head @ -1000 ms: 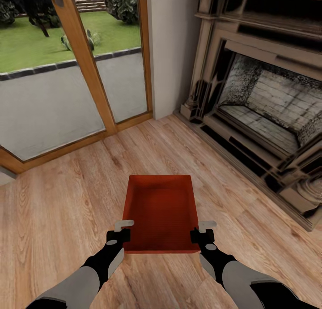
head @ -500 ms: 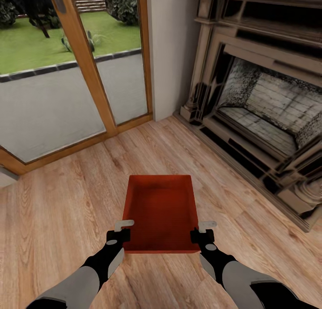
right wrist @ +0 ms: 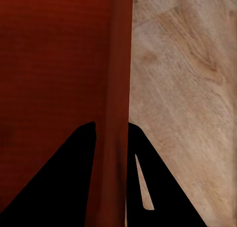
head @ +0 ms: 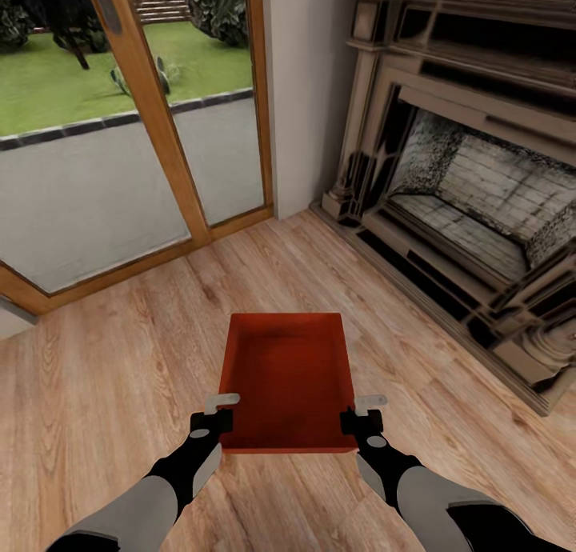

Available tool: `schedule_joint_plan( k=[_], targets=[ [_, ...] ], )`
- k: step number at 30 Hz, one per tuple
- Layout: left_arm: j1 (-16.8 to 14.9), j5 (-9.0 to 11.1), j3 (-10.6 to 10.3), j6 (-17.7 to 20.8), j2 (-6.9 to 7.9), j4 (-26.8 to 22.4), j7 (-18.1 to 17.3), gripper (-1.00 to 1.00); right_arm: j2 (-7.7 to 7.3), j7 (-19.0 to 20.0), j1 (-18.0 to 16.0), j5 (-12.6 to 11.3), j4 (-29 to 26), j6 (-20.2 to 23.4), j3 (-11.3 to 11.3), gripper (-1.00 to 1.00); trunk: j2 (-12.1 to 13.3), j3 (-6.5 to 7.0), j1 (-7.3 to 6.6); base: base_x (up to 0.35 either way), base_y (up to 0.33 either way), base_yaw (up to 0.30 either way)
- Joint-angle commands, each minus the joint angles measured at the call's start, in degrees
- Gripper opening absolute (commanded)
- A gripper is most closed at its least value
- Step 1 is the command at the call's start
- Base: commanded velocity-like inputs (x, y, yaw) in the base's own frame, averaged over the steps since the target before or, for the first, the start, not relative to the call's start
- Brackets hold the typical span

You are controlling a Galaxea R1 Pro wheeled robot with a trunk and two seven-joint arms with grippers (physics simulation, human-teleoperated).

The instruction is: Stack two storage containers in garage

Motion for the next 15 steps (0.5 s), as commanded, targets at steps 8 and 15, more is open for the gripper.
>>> schedule_joint_plan(
  k=[8, 15],
  targets=[
    [0.00, -0.10, 0.15, -0.11, 0.00, -0.02, 0.71, -1.00, 0.28, -0.61, -0.03, 0.55, 0.16, 0.20, -2.51, -1.00, 3.21, 1.41, -1.77, 0.000, 0.000, 0.000],
    [0.00, -0.24, 0.11, -0.13, -0.01, -0.10, 0.65, -1.00, 0.27, -0.53, -0.01, 0.60, 0.16, 0.18, -2.47, -1.00, 6.01, 2.67, -3.30, 0.000, 0.000, 0.000]
  ],
)
